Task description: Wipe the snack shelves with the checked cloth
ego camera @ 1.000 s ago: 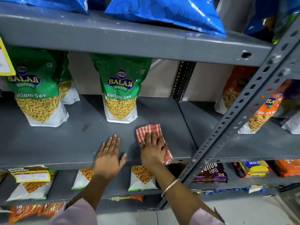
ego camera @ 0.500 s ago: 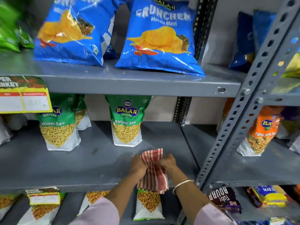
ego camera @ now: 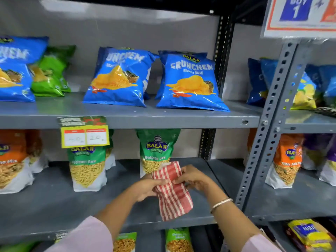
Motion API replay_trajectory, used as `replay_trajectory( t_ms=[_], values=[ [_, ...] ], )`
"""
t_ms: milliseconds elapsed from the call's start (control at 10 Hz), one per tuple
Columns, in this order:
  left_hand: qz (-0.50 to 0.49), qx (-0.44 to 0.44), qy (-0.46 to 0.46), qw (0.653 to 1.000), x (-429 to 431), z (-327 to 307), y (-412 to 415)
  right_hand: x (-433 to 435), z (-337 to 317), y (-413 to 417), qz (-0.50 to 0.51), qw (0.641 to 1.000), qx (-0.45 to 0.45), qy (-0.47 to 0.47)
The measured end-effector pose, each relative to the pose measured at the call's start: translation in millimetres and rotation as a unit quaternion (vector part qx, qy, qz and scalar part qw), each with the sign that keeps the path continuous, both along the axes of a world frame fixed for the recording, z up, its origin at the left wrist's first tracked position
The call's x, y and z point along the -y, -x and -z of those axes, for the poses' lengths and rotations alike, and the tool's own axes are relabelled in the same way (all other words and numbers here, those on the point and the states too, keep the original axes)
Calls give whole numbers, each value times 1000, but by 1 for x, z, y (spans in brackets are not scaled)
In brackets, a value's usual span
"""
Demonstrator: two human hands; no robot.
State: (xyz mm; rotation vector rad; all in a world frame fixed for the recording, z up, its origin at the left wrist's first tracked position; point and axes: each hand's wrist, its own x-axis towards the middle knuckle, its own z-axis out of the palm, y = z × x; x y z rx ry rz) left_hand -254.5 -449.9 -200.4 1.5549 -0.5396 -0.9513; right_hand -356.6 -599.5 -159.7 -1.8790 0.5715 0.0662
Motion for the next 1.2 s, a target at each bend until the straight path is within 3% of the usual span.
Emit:
replay_trajectory(
  t_ms=[200,300,400,600,800,900,1000,1100,1200],
  values=[
    [119,122,25,985,-114,-97,-10,-93,-83,1,-127,991,16,43],
    [132,157,68,976,-175,-147,-12,-144,-136,-1,-190,979,66,41],
    [114,177,124,970,-221,-199,-18,-185,-184,-9,-210,968,130,33],
    [-94,199,189,957,-246,-285,-95,-230,-257,-103,-142,958,245,-53],
    [-235,163,111,952,-237,-285,-194,-259,-251,-201,-7,975,214,-60],
    [-322,224,14,920,-230,-266,-214,-257,-229,-241,54,982,179,40],
    [-334,382,-161,847,-230,-253,-203,-263,-216,-253,72,953,139,261],
    [-307,472,-272,780,-231,-247,-201,-268,-213,-244,71,922,122,361],
    [-310,517,-322,730,-228,-249,-198,-276,-223,-234,84,892,136,423]
  ],
)
